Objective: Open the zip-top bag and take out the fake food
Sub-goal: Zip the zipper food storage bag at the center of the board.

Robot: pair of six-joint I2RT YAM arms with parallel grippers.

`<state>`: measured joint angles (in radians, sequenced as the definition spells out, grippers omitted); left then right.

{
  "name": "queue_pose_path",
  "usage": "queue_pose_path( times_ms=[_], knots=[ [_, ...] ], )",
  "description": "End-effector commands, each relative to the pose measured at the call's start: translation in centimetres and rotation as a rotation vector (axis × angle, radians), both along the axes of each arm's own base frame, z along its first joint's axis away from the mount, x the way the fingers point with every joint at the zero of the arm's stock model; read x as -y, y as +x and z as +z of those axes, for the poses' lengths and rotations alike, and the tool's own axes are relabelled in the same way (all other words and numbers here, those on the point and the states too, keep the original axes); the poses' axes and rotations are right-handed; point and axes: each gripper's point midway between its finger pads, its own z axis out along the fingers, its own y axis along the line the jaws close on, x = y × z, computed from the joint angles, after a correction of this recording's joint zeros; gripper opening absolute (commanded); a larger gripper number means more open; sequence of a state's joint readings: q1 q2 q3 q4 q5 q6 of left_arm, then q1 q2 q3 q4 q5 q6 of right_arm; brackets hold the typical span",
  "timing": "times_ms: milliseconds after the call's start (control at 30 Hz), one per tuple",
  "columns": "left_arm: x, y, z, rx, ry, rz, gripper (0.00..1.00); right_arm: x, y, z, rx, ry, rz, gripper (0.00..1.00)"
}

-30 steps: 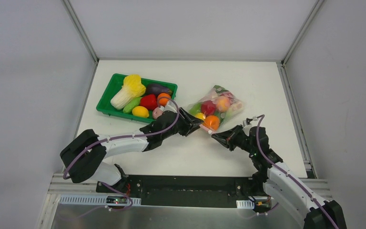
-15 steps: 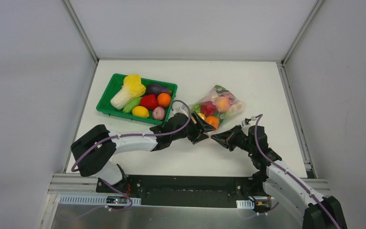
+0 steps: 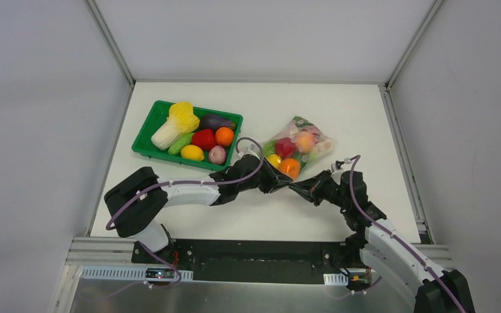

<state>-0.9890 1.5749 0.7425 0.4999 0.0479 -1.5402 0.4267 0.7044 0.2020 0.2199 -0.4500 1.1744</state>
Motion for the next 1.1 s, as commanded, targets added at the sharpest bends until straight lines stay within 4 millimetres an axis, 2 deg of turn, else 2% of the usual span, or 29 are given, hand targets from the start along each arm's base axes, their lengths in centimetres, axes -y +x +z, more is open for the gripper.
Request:
queue_pose_path(
  times_ms=[0, 67, 400, 833, 1000, 1067],
  knots=[
    [1.7, 1.1, 3.2, 0.058, -0.097, 0.013, 0.08, -0.1, 0.5, 2.6, 0.068, 0.036, -0.005, 0.00],
    [1.3, 1.3, 3.2, 0.069, -0.097, 0.033, 0.00, 0.1, 0.4, 2.5, 0.063, 0.029, -0.014, 0.00],
    [-2.4, 2.3, 1.6, 0.089, 0.005, 0.110, 0.00, 2.0, 0.5, 1.5, 0.024, -0.021, -0.113, 0.00],
    [-6.5, 3.9, -0.4, 0.088, 0.083, 0.183, 0.00, 3.1, 0.5, 1.9, 0.029, -0.071, -0.137, 0.00],
    [-6.1, 3.8, 0.3, 0.092, 0.063, 0.158, 0.00, 2.5, 0.4, 2.7, 0.063, -0.088, -0.074, 0.00],
    [-5.3, 3.6, 1.0, 0.089, 0.035, 0.134, 0.00, 1.6, 0.4, 3.0, 0.064, -0.069, -0.019, 0.06]
  ],
)
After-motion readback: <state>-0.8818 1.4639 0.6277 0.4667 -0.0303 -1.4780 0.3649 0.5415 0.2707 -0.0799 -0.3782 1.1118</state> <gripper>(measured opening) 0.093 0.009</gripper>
